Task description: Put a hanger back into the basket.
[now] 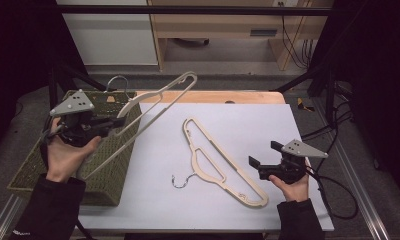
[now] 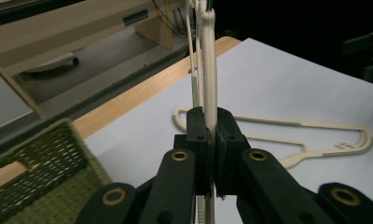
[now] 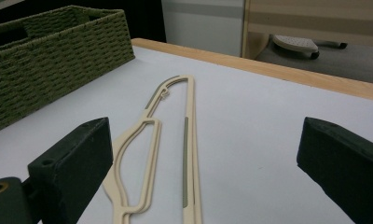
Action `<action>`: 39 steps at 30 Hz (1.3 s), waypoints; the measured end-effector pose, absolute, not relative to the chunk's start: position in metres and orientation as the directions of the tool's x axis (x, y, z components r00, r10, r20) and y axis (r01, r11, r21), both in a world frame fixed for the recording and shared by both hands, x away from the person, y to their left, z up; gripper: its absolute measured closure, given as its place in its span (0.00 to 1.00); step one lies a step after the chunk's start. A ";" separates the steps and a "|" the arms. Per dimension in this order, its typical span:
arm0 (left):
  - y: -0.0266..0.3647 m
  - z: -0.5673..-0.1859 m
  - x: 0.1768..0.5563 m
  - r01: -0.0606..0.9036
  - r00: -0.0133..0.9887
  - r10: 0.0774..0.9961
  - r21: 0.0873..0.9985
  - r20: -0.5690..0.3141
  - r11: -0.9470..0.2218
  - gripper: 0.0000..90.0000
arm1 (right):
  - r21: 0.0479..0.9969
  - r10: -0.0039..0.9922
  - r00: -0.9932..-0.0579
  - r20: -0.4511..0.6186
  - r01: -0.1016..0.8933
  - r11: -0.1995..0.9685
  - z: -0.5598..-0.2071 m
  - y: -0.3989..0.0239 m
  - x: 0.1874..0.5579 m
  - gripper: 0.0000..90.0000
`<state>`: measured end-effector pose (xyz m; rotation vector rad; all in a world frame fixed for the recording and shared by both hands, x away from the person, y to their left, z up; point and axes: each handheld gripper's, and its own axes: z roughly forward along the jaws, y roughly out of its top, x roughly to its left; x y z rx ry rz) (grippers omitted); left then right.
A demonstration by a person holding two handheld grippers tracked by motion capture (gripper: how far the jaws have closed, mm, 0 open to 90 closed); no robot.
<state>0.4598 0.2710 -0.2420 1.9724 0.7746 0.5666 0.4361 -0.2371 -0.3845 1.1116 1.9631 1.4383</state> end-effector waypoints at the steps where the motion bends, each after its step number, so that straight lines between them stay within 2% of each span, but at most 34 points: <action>1: 0.275 -0.243 0.463 0.298 0.688 0.721 0.872 0.085 -0.387 0.96 | 0.934 0.819 -0.567 0.093 0.336 0.126 -0.384 -0.237 0.436 0.04; 9: 0.308 -0.255 0.484 0.322 0.661 0.745 0.862 0.090 -0.390 0.96 | 0.933 0.819 -0.567 0.084 0.334 0.135 -0.385 -0.237 0.437 0.04; 22: 0.348 -0.268 0.496 0.352 0.603 0.793 0.863 0.088 -0.363 0.96 | 0.929 0.815 -0.573 0.084 0.341 0.145 -0.387 -0.236 0.438 0.04; 30: 0.377 -0.279 0.499 0.401 0.546 0.834 0.850 0.078 -0.342 0.96 | 0.929 0.815 -0.573 0.084 0.342 0.144 -0.387 -0.236 0.437 0.04; 39: 0.401 -0.288 0.492 0.419 0.528 0.843 0.833 0.100 -0.361 0.96 | 0.927 0.816 -0.572 0.084 0.345 0.146 -0.388 -0.234 0.438 0.04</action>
